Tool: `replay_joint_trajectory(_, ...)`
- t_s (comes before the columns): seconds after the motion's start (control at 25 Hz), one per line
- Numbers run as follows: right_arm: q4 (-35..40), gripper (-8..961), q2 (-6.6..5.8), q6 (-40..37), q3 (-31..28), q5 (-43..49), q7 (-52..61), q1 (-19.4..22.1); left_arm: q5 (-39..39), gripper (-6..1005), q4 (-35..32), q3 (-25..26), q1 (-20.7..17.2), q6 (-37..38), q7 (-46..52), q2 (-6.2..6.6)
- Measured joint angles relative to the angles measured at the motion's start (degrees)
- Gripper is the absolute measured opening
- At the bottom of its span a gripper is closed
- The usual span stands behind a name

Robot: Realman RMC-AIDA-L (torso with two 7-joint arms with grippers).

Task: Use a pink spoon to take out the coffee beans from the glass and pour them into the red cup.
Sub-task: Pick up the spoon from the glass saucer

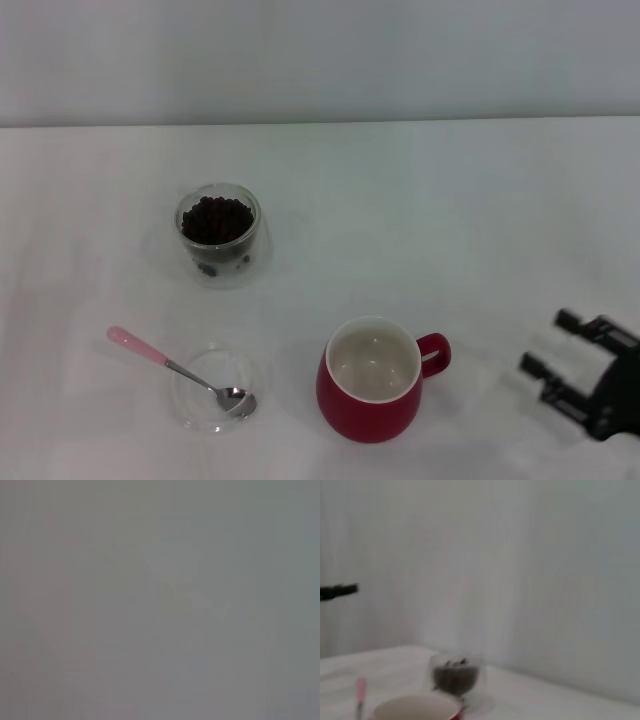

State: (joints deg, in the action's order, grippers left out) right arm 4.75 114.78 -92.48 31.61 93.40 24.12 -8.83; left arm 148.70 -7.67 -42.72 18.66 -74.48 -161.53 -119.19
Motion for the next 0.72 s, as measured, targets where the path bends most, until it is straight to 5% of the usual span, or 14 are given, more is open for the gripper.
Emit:
replay_joint_trajectory(0.32,3.84,686,0.01,-4.29,-10.38,-7.39,0.23,0.18,-4.76,729,6.58,-0.18,-1.07,-12.0,10.58,-0.08)
replay_joint_trajectory(0.72,11.98,686,-0.25,-1.27,-12.41,-17.69,0.2,-6.08,-15.38,729,12.35,-0.17,-3.86,-18.17,52.14,-0.08)
